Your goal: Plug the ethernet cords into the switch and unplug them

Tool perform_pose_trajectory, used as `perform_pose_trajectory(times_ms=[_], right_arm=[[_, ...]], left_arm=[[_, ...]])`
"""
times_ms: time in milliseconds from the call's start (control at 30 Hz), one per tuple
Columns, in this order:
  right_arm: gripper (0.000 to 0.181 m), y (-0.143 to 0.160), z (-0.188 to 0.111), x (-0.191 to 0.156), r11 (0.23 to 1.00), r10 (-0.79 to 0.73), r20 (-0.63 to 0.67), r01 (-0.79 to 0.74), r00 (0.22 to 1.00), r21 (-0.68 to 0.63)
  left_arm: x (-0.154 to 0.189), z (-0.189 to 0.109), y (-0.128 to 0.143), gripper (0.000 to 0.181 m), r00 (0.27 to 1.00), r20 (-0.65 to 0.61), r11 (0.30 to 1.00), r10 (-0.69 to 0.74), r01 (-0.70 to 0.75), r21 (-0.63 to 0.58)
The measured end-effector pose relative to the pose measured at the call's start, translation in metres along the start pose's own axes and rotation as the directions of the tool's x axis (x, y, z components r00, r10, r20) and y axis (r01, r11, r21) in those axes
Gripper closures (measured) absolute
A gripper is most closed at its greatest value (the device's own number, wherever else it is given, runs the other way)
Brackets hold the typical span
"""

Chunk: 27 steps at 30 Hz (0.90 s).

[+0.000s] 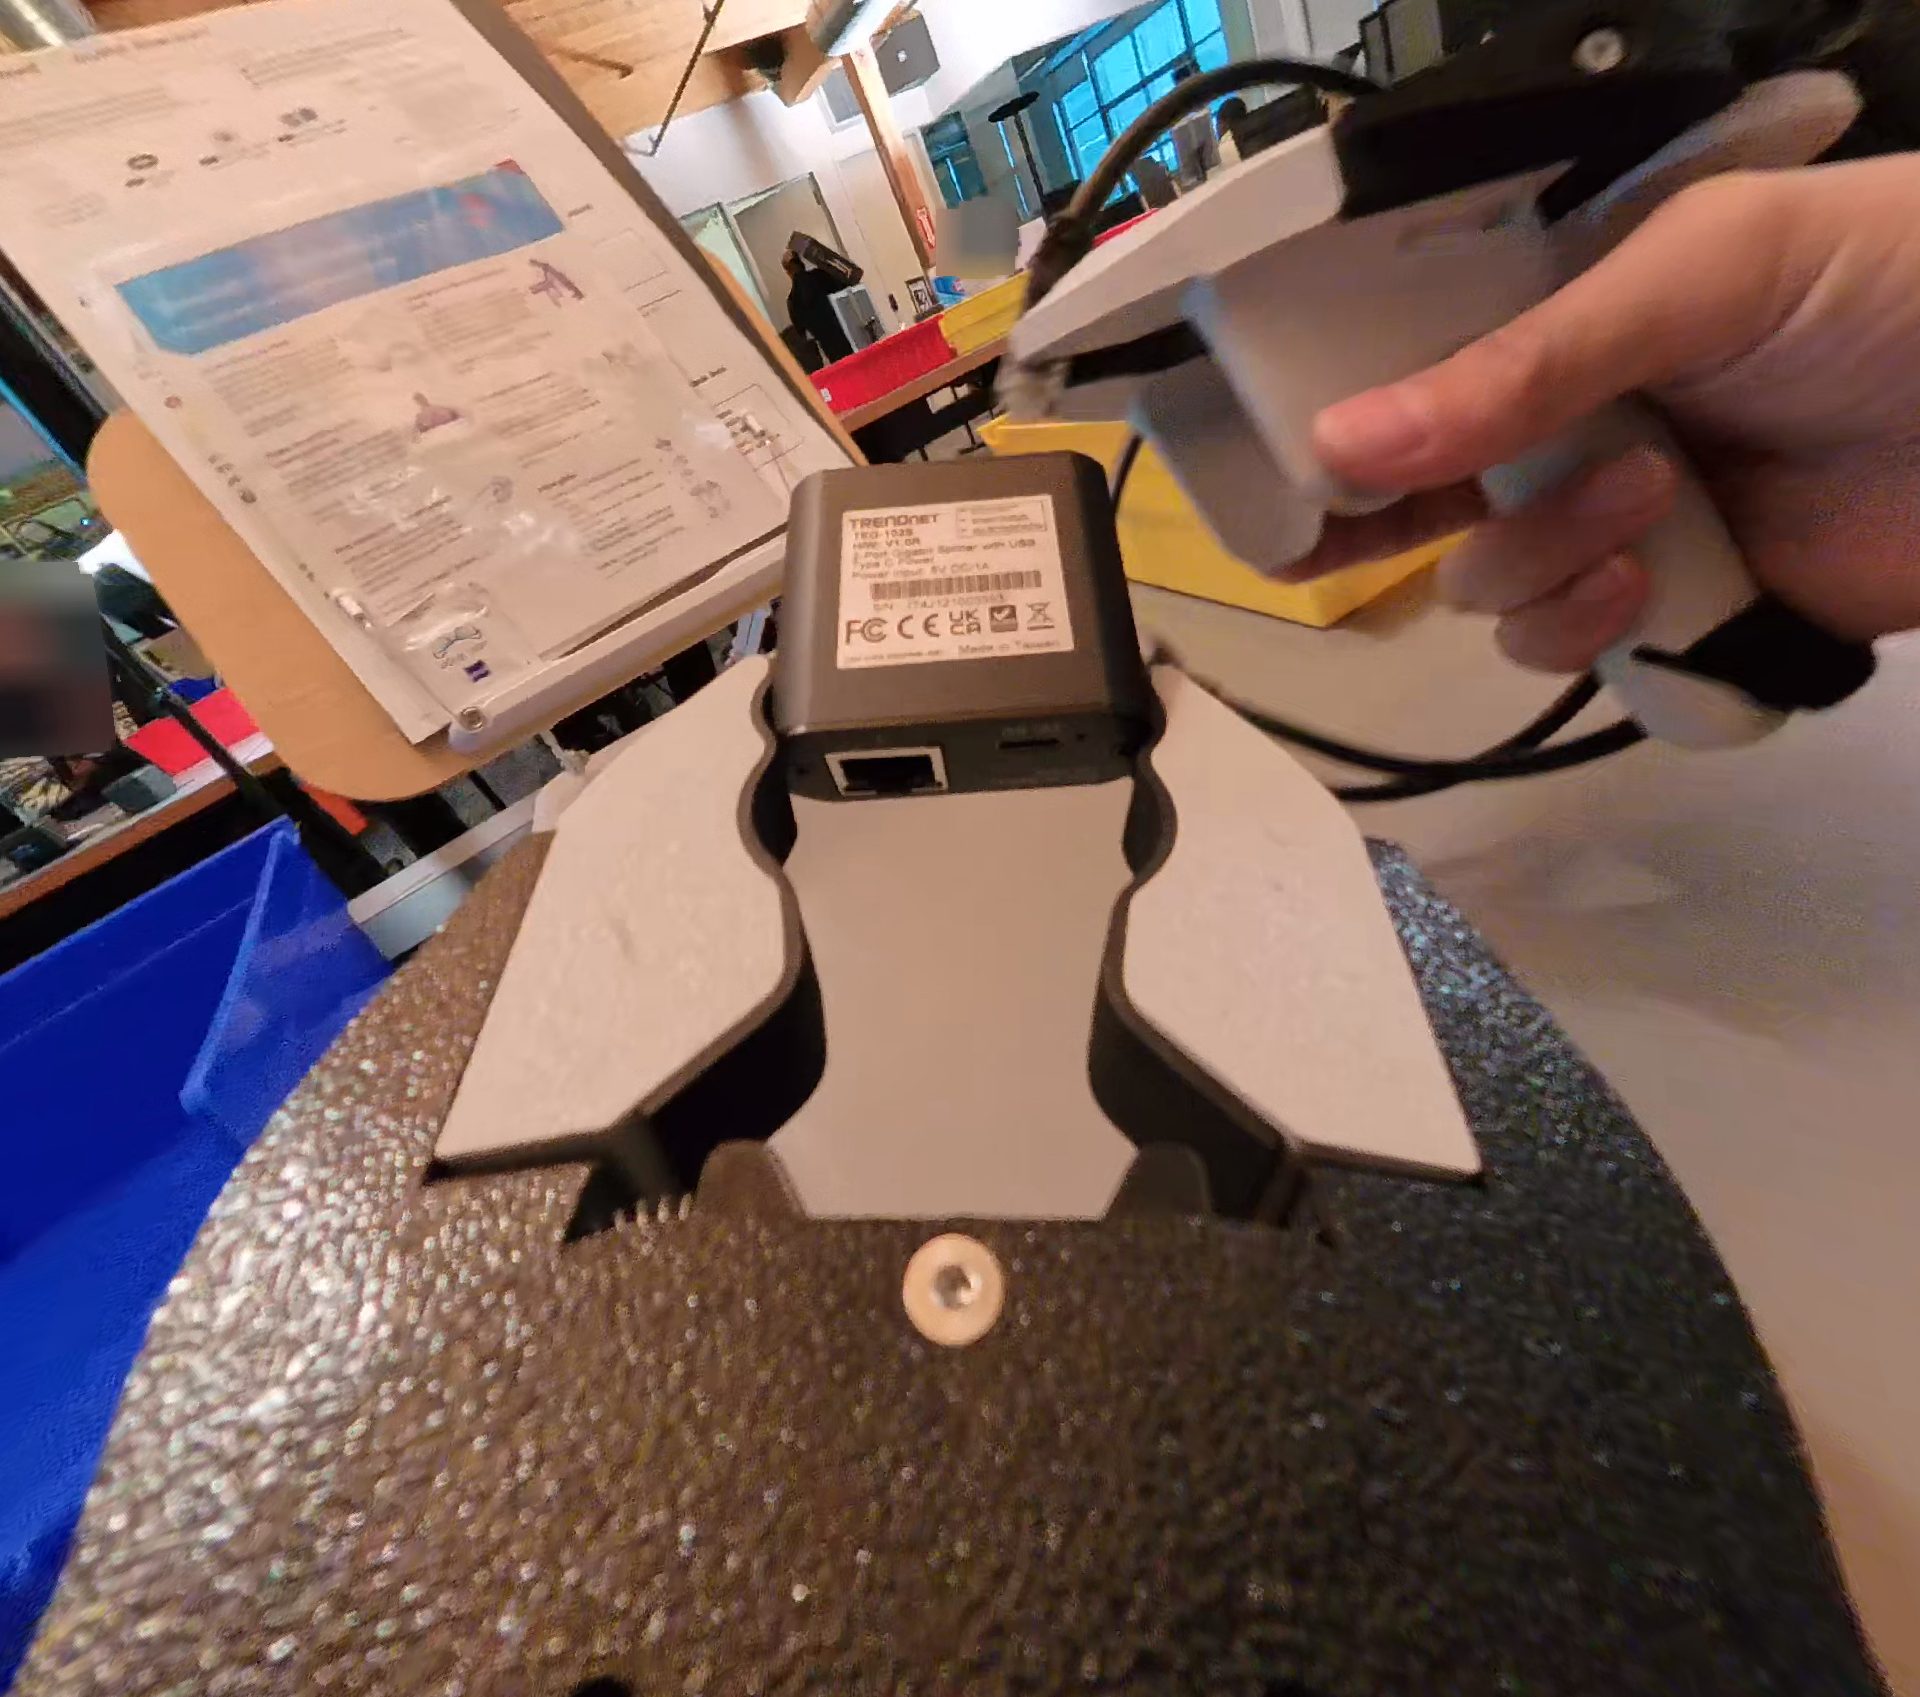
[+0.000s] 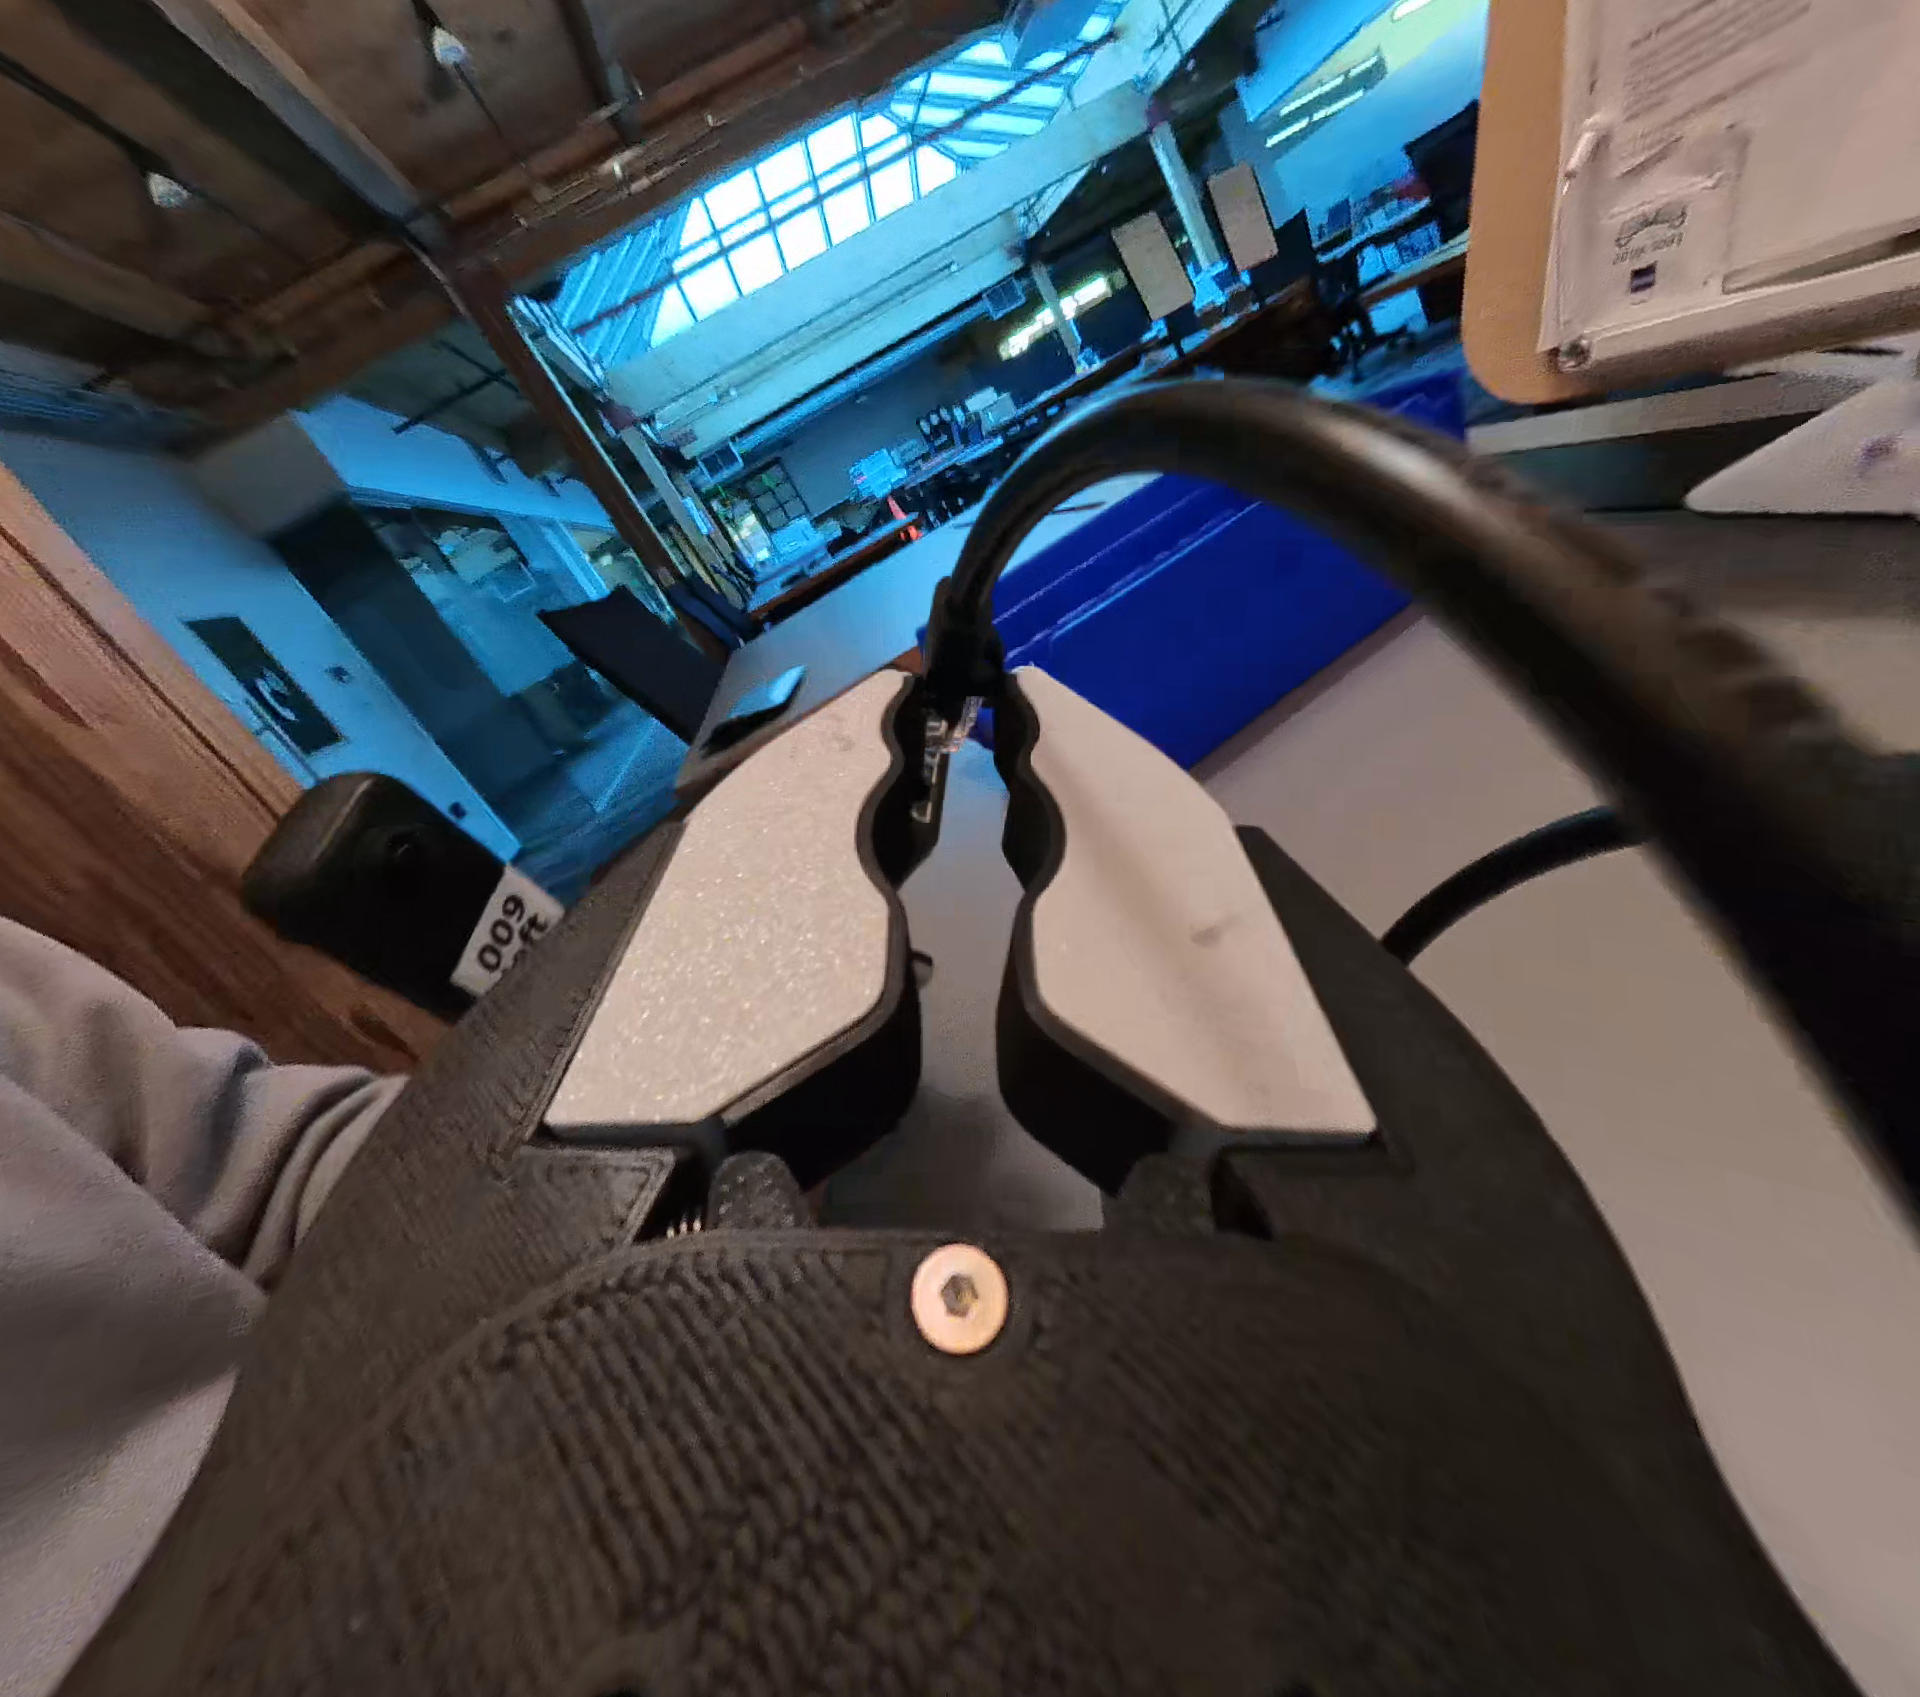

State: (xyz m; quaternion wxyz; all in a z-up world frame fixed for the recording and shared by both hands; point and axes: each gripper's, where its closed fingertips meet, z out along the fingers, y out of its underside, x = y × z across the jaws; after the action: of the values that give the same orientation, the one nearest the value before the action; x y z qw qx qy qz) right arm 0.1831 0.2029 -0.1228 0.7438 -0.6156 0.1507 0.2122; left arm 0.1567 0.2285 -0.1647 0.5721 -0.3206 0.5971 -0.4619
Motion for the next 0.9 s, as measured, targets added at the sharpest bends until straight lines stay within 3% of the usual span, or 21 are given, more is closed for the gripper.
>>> perform_pose_trajectory(times_ms=[167, 267, 500, 567, 633, 700, 733, 800, 900], right_arm=[[0.168, -0.018, -0.021, 0.001, 0.969, -0.172, -0.075, 0.155, 0.982, -0.190], [0.167, -0.039, -0.045, 0.002, 0.906, -0.338, -0.127, 0.285, 0.933, -0.314], [0.167, -0.103, -0.096, 0.015, 0.785, -0.453, -0.087, 0.350, 0.887, -0.512], [0.167, -0.112, -0.107, 0.023, 0.753, -0.411, -0.027, 0.323, 0.911, -0.573], [0.167, -0.122, -0.112, 0.047, 0.745, -0.389, -0.050, 0.283, 0.920, -0.604], [0.167, -0.116, -0.119, 0.066, 0.715, -0.303, -0.013, 0.218, 0.953, -0.665], [0.168, -0.112, -0.122, 0.080, 0.709, -0.248, -0.045, 0.150, 0.968, -0.690], [0.164, -0.105, -0.131, 0.124, 0.669, -0.282, -0.167, 0.069, 0.945, -0.740], [0.167, -0.067, -0.157, 0.167, 0.514, -0.245, -0.276, -0.117, 0.929, -0.850]], left_arm=[[-0.010, -0.001, -0.001, 0.120, 1.000, 0.014, 1.000, -0.025, 0.025, 0.004], [-0.016, -0.003, 0.000, 0.120, 1.000, 0.026, 1.000, -0.009, 0.009, -0.008], [-0.030, -0.005, 0.001, 0.120, 0.999, 0.042, 1.000, -0.026, 0.026, -0.013], [-0.030, -0.005, 0.002, 0.120, 0.999, 0.037, 0.999, -0.029, 0.030, -0.016], [-0.030, -0.004, 0.003, 0.120, 0.999, 0.035, 0.999, -0.031, 0.032, -0.021], [-0.029, -0.004, 0.005, 0.120, 0.999, 0.033, 0.999, -0.032, 0.033, -0.026], [-0.029, -0.004, 0.005, 0.120, 0.999, 0.032, 0.999, -0.030, 0.031, -0.027], [-0.028, -0.004, 0.006, 0.119, 0.999, 0.028, 0.999, -0.031, 0.032, -0.031], [-0.029, -0.004, 0.007, 0.120, 0.999, 0.028, 0.999, -0.043, 0.044, -0.032]])
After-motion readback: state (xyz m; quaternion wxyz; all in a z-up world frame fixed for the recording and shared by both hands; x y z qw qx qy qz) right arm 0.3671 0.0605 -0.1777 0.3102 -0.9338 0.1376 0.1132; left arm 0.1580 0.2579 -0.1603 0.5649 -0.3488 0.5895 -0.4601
